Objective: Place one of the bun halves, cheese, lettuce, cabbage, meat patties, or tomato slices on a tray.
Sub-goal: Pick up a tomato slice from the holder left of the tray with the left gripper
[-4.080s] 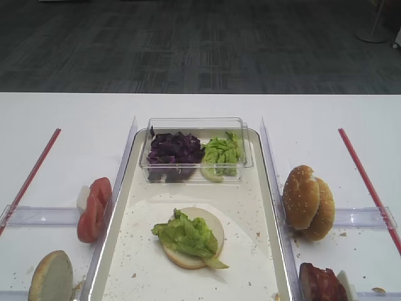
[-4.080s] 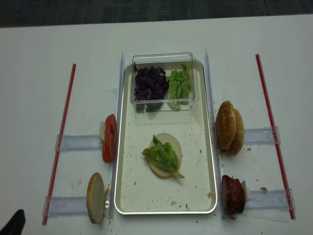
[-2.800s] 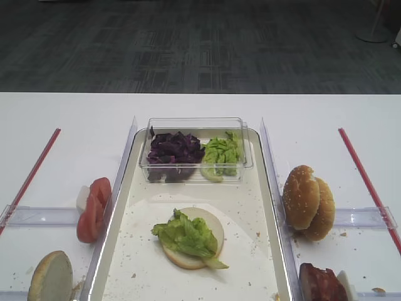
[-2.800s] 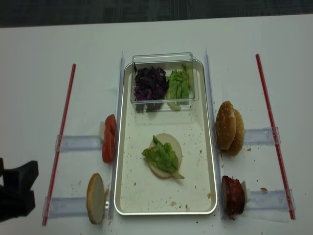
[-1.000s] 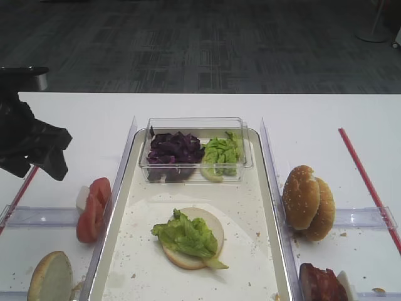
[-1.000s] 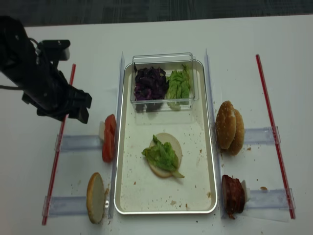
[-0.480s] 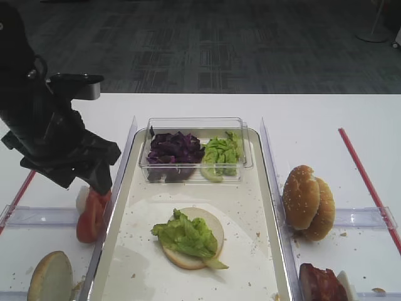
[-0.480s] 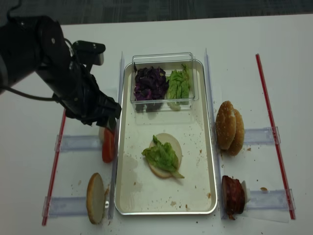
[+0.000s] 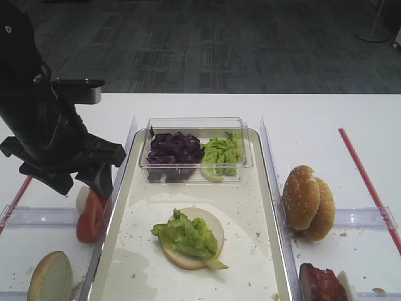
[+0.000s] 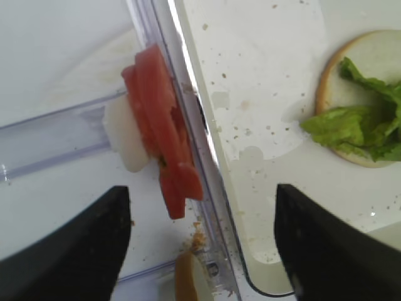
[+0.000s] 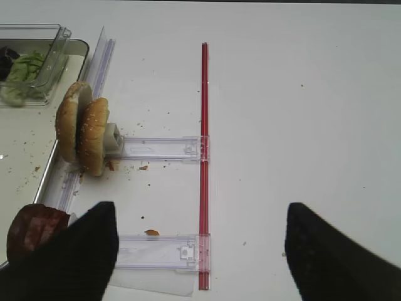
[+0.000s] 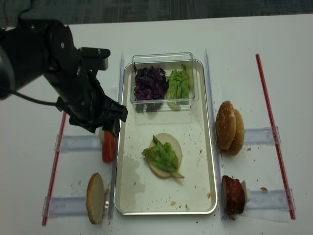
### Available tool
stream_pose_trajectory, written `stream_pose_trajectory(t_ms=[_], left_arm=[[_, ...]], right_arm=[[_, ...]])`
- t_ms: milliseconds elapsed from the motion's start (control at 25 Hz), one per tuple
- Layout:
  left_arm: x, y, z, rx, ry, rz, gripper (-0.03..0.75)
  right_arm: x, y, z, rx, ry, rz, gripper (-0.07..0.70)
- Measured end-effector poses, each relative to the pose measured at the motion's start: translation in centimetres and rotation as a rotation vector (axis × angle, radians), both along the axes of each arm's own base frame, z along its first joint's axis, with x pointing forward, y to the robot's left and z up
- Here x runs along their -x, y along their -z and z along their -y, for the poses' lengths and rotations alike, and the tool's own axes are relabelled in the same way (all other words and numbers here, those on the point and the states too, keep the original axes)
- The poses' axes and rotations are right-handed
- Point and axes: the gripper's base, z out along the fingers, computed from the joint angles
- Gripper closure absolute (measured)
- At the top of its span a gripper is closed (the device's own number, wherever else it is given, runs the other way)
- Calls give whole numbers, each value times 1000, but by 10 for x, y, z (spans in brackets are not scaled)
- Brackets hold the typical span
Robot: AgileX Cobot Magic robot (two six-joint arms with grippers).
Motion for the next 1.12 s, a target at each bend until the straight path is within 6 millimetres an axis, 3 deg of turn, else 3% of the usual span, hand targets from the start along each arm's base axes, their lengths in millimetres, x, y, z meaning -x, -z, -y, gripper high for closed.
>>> stream_pose_trajectory(t_ms=[200,440,800,1120], left_arm=[[-1,2,0,-2,-23,-11,287],[-11,23,4,-18,-28,-65,316],[-30,24,13,5,-36,-58,318],[-32,25,14,4,-36,-65,333]], right_arm=[[0,0,0,0,0,0,61],[0,0,0,0,0,0,61],[0,0,0,0,0,0,61],[0,0,0,0,0,0,61]])
